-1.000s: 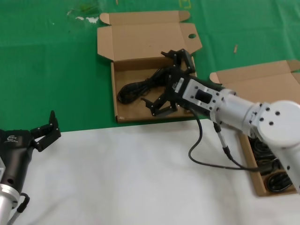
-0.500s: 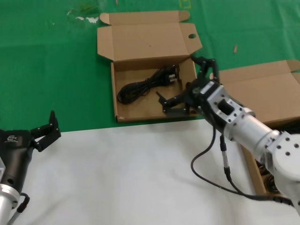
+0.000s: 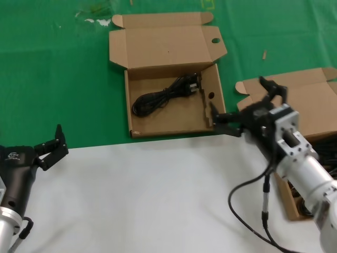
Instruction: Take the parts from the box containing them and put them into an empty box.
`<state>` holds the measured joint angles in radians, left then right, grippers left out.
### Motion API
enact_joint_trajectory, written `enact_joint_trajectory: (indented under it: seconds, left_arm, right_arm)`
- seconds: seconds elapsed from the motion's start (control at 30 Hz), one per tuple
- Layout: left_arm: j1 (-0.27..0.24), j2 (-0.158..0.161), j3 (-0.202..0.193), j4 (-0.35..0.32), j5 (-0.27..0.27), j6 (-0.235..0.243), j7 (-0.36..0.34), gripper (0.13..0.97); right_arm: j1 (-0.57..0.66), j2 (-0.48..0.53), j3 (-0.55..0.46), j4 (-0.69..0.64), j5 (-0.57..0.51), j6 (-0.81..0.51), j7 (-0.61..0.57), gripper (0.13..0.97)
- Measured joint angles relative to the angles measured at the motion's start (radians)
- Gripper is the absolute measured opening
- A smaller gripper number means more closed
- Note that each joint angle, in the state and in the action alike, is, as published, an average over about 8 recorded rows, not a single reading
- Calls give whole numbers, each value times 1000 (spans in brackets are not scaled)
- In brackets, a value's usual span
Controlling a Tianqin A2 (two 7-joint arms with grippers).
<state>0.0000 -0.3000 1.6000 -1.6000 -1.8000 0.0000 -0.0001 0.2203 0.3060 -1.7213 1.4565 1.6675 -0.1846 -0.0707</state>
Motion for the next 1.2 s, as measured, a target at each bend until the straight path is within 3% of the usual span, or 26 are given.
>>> enact_joint_trajectory:
  seconds: [0.47, 1.2]
  left_arm:
    - [0, 0, 0, 0, 0, 0, 0, 966]
    - [0, 0, 0, 0, 0, 0, 0, 966]
  right_arm:
    - [-175, -5, 96, 114, 105, 147, 56, 966]
    - [-184, -5, 101, 120, 111, 155, 59, 966]
